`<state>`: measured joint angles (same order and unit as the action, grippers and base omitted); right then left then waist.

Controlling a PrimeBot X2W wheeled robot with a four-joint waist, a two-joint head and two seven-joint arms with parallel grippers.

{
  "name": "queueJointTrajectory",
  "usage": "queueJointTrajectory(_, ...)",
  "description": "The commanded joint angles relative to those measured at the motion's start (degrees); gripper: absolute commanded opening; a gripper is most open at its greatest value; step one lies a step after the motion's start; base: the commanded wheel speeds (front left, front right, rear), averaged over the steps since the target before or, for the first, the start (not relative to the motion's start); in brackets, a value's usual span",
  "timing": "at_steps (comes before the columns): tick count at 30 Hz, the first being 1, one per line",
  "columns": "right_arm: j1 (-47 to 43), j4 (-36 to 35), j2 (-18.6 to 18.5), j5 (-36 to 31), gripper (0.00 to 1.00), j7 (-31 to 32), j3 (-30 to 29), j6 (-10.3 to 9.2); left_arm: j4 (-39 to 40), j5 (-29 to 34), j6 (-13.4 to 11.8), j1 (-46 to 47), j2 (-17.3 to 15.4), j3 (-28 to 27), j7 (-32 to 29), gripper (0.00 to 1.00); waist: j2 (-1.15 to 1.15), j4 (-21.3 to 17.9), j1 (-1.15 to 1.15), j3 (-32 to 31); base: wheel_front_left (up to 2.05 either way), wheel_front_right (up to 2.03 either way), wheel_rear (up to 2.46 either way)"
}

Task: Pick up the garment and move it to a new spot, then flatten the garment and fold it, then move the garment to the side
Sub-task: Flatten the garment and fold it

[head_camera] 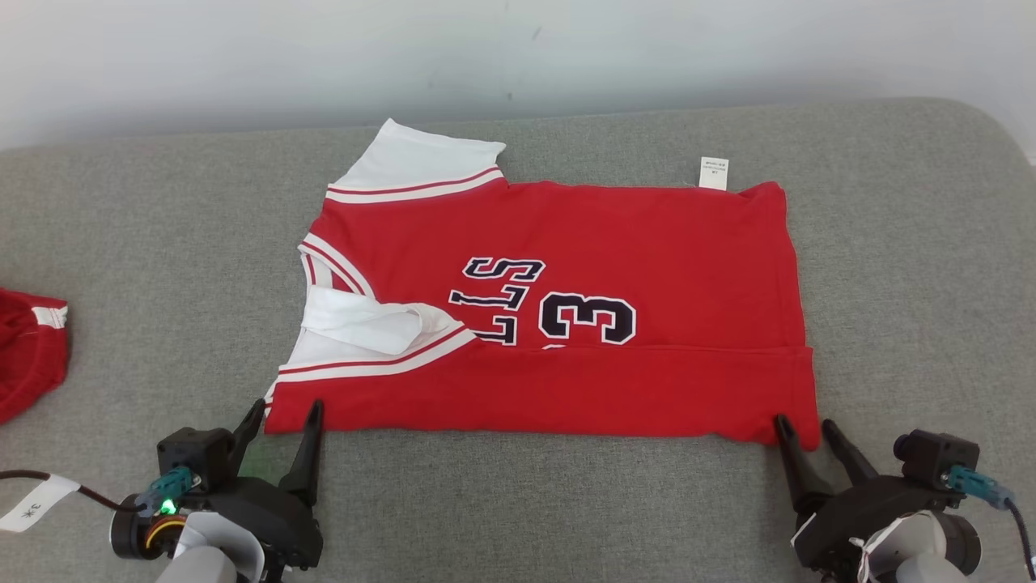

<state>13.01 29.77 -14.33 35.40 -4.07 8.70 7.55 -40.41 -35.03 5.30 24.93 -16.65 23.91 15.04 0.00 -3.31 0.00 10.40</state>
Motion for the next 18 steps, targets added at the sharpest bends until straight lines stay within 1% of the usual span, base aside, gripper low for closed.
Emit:
queueJointTrajectory(1, 0.5, 0.4, 0.4, -0.4, 1.0, -0.2, 0.2, -0.15, -0.6, 0.4, 0.0, 0.2, 0.1, -0.1, 0.2, 1.0, 0.0, 0.0, 0.0, 0.1, 0.0, 0.0, 0.0)
queueJointTrajectory(6, 1.3, 3.4, 1.0, -2.0, 0.99, -0.3, 1.2, -0.15, -5.0, -0.2, 0.2, 1.2, 1.4, -0.1, 0.1, 1.0, 0.0, 0.1, 0.0, 0.3, 0.0, 0.0, 0.0)
queueJointTrajectory(7, 1.6, 4.1, 1.2, -2.1, 0.39, -0.3, 1.4, -0.15, -6.0, -0.4, 0.5, 1.6, 1.8, 0.1, 0.1, 0.45, 0.0, 0.1, 0.0, 0.3, 0.0, 0.0, 0.0)
queueJointTrajectory(8, 1.8, 4.5, 1.3, -2.2, 0.16, -0.4, 1.5, -0.15, -6.8, -0.8, 0.7, 1.9, 2.3, 0.1, 0.2, 0.23, 0.0, 0.1, 0.0, 0.3, 0.0, 0.0, 0.0)
queueJointTrajectory(9, 2.0, 4.9, 1.5, -2.2, 0.0, -0.5, 1.6, -0.15, -7.5, -0.8, 0.8, 2.1, 2.5, 0.2, 0.1, 0.0, 0.0, 0.1, 0.0, 0.2, 0.0, 0.0, 0.0)
queueJointTrajectory(13, 2.6, 6.1, 1.5, -1.8, 0.0, -1.0, 2.2, -0.15, -9.3, -0.8, 1.3, 2.4, 3.0, 0.4, 0.1, 0.0, 0.0, 0.4, 0.0, -0.8, 0.0, 0.0, 0.0)
queueJointTrajectory(18, 0.5, 6.3, 0.2, -0.6, 0.0, -2.6, 2.3, -0.15, -8.0, -0.6, 1.7, -0.6, 2.8, -0.4, 0.2, 0.0, 0.0, 0.7, 0.0, -4.0, 0.0, 0.0, 0.0)
